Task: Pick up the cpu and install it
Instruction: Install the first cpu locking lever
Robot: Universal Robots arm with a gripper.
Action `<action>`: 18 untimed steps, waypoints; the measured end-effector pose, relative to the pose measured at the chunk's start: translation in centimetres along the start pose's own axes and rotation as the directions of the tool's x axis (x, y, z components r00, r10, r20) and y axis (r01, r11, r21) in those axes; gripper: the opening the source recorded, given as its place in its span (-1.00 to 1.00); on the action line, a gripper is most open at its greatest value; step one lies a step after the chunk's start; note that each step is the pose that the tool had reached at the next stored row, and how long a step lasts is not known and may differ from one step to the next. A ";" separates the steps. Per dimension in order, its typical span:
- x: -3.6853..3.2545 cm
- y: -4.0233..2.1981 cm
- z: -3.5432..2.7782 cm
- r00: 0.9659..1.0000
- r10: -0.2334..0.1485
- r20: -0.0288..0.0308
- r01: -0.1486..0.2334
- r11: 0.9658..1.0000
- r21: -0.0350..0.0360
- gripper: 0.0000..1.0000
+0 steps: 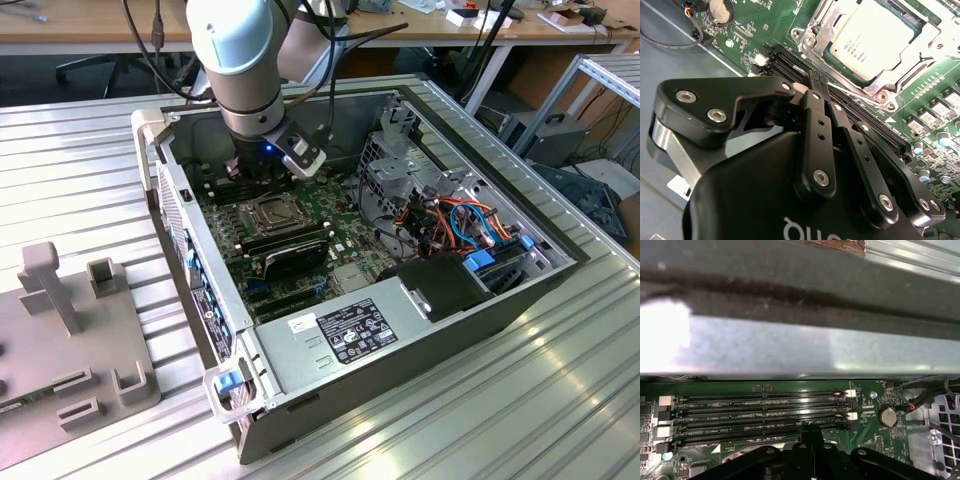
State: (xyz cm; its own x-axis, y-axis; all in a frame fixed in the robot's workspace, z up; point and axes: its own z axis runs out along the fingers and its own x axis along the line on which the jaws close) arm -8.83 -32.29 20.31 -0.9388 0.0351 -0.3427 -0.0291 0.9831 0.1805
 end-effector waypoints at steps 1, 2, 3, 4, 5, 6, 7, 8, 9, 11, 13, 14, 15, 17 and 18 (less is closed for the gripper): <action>-0.02 0.02 0.04 1.000 -0.001 0.000 0.001 1.000 0.000 -0.79; -0.04 0.04 0.07 1.000 -0.002 0.000 0.002 1.000 0.000 -0.79; -0.06 0.09 0.11 1.000 -0.003 -0.001 0.003 1.000 -0.001 -0.79; -0.07 0.16 0.16 1.000 -0.003 -0.001 0.003 1.000 -0.001 -0.79; -0.07 0.20 0.18 1.000 -0.003 -0.001 0.003 1.000 -0.001 -0.79; -0.06 0.25 0.21 1.000 -0.004 -0.001 0.004 1.000 -0.001 -0.79; -0.06 0.29 0.24 1.000 -0.004 -0.001 0.004 1.000 -0.001 -0.79; -0.05 0.31 0.27 1.000 -0.004 -0.001 0.004 1.000 -0.001 -0.79; -0.05 0.31 0.29 1.000 -0.004 -0.001 0.004 1.000 -0.001 -0.79; -0.04 0.31 0.35 1.000 -0.004 -0.001 0.004 1.000 -0.001 -0.79; -0.05 0.30 0.42 1.000 -0.004 -0.001 0.004 1.000 -0.001 -0.79; -0.07 0.29 0.47 1.000 -0.005 -0.001 0.005 1.000 -0.001 -0.79; -0.10 0.28 0.51 1.000 -0.005 -0.001 0.005 1.000 -0.002 -0.79; -0.18 0.27 0.63 1.000 -0.005 -0.001 0.005 1.000 -0.002 -0.79; -0.23 0.26 0.67 1.000 -0.005 -0.001 0.005 1.000 -0.002 -0.79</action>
State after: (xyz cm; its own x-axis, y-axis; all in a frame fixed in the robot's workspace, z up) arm -8.40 -31.92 19.81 -0.9390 0.0298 -0.3425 -0.0346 0.9830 0.1803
